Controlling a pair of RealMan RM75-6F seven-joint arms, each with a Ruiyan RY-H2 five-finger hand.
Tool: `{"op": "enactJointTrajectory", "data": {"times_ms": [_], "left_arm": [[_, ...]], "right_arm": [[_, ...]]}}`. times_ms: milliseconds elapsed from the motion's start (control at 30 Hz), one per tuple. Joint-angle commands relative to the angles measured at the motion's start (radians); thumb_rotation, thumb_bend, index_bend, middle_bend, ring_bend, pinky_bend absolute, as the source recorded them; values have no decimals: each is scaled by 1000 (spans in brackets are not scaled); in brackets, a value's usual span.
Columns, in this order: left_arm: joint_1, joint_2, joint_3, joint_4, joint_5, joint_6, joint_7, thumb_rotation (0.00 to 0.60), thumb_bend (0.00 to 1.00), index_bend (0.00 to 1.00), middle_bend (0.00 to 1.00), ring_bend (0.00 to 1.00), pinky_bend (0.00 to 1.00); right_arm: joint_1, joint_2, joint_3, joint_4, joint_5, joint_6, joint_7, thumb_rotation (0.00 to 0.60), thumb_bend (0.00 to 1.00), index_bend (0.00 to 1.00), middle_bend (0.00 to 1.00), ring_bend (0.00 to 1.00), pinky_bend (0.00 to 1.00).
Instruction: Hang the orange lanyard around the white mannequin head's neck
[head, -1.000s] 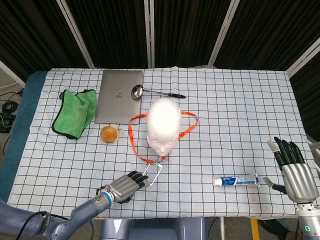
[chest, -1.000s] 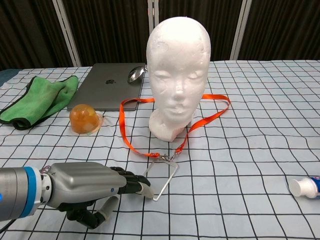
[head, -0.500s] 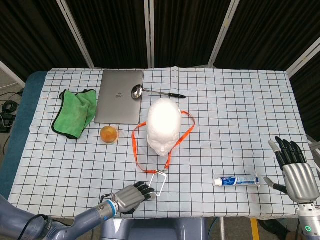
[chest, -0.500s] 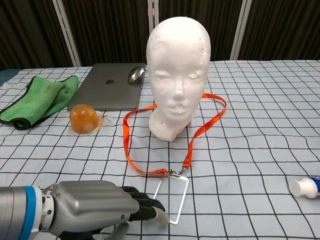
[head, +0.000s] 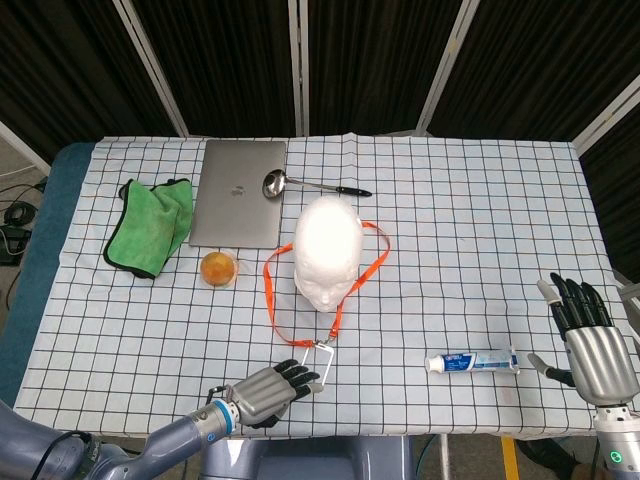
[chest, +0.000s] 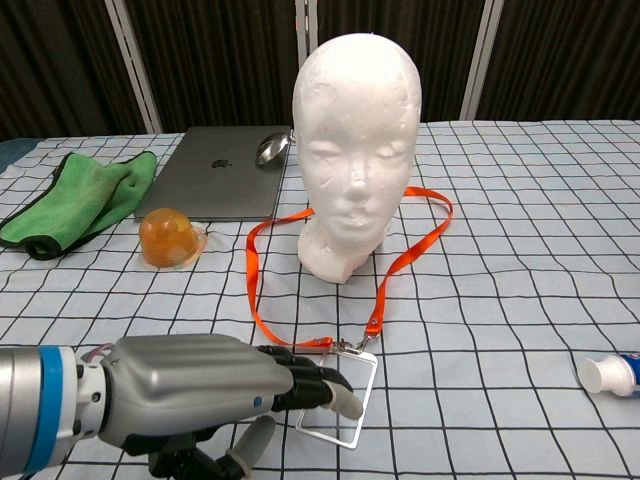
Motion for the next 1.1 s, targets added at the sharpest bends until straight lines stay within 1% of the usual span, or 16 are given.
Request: {"op": "enactJointTrajectory", "data": {"times_ms": [33,100,200,300,333,367,400,467,500,567,667,700,733,867,967,1100], "left_arm": [[22,25,-12,11,63,35,-36,600,1000,0,0,0,0],[34,36,-18,27,98,60,-48,600,1000,0,0,0,0],[68,58,-24,71,190,119,-100,600,1000,0,0,0,0],[110,83,-23,140,305,191,-195,600,997,0,0,0,0],[129,92,-20,177,353,225,-243,600,952,0,0,0,0],[145,99,-14,212,398,255,-296,600,863,0,0,0,0],[163,108,-8,248,433,286,-351,600,750,0,0,0,0],[188,124,-3,291,463,333,-404,600,304,0,0,0,0],[206,136,0,322,482,369,-432,600,131,0,0,0,0],[252,163,4,389,509,451,-483,600,7,0,0,0,0],[317,190,-14,467,498,546,-539,600,0,0,0,0,0],[329,196,-20,474,482,555,-544,600,0,0,0,0,0],[356,214,-35,476,435,568,-555,600,0,0,0,0,0],[418,257,-64,465,374,622,-583,600,0,0,0,0,0],[481,300,-53,433,367,676,-590,600,0,0,0,0,0],[555,354,-22,358,361,719,-542,600,0,0,0,0,0]], "right_arm": [[0,0,0,0,-1,0,-1,600,0,0,0,0,0],[-1,-1,0,0,-2,0,-3,600,0,0,0,0,0],[-1,-2,-1,-1,-5,-1,-7,600,0,0,0,0,0],[-1,-4,-2,-1,-6,-4,-11,600,0,0,0,0,0],[-1,-5,-2,-1,-7,-5,-13,600,0,0,0,0,0],[0,-6,-2,-2,-8,-6,-16,600,0,0,0,0,0],[0,-7,-3,-2,-10,-7,-18,600,0,0,0,0,0],[0,-8,-4,-3,-11,-8,-20,600,0,0,0,0,0],[0,-8,-4,-3,-12,-8,-21,600,0,0,0,0,0],[0,-10,-4,-5,-14,-8,-25,600,0,0,0,0,0],[0,-12,-4,-7,-17,-10,-31,600,0,0,0,0,0],[0,-12,-4,-8,-17,-10,-33,600,0,0,0,0,0],[0,-13,-5,-10,-20,-10,-36,600,0,0,0,0,0],[-2,-15,-6,-11,-25,-8,-45,600,0,0,0,0,0],[-2,-16,-3,-9,-22,-7,-54,600,0,0,0,0,0],[-7,-18,2,-2,-19,3,-68,600,0,0,0,0,0]]}}
